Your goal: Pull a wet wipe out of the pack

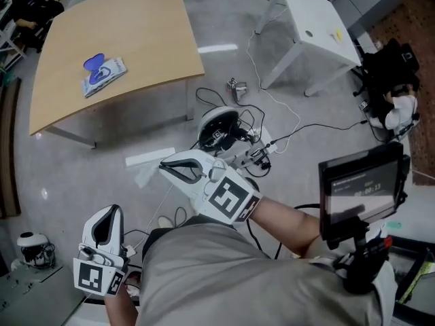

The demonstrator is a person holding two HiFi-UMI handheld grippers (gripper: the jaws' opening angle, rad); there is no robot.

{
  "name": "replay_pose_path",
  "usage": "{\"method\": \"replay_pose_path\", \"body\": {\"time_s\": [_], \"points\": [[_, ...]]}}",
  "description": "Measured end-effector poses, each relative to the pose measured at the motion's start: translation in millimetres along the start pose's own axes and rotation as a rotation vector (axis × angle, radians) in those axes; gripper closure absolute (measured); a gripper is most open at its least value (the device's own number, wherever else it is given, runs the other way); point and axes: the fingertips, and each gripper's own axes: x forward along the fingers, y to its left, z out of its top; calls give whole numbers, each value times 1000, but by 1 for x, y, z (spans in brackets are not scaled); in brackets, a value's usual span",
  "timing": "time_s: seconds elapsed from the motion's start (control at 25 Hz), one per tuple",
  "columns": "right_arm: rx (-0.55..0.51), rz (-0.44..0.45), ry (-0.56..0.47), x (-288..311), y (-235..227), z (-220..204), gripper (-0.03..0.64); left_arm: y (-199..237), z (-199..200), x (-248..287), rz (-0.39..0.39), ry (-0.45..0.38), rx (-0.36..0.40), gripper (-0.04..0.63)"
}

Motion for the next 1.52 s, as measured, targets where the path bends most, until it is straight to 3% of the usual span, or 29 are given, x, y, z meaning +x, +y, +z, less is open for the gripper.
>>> {"method": "replay_pose_path", "body": {"time_s": [0.28, 0.6, 1.52], "points": [[-3, -51, -10, -9, 28, 20, 609, -5, 9, -19, -49, -39, 38, 589], [-51, -60, -24, 10, 136, 58, 609, -1, -16, -121, -84, -70, 49, 589], [-60, -62, -16, 11, 136, 63, 609, 3, -25, -106, -128, -52, 22, 589]]}}
